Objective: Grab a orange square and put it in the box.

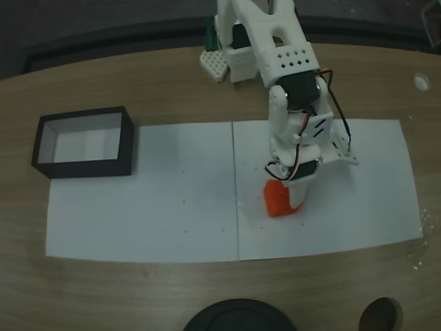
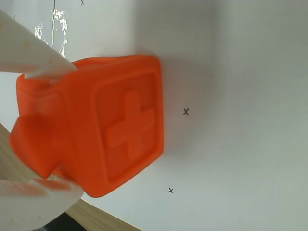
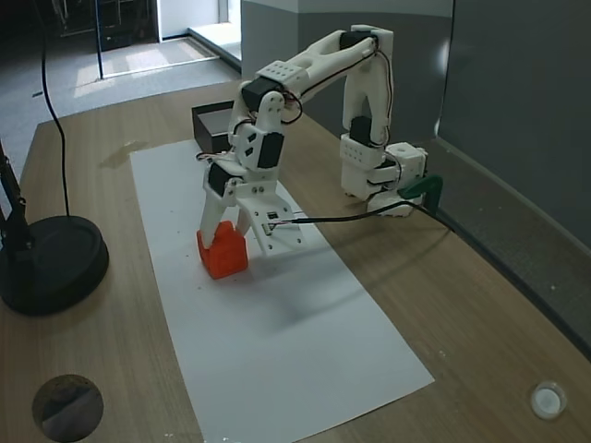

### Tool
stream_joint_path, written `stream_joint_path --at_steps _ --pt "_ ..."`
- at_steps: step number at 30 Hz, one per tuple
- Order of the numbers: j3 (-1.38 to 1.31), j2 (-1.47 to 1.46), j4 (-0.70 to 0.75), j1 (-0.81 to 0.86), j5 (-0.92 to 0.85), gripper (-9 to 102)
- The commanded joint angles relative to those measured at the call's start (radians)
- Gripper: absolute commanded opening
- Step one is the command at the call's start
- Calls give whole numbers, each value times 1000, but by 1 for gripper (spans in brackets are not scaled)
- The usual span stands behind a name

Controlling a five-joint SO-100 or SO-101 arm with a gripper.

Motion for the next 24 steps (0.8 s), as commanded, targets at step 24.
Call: stream_joint_path --at_steps 24 --pt "-548 259 316 976 -307 6"
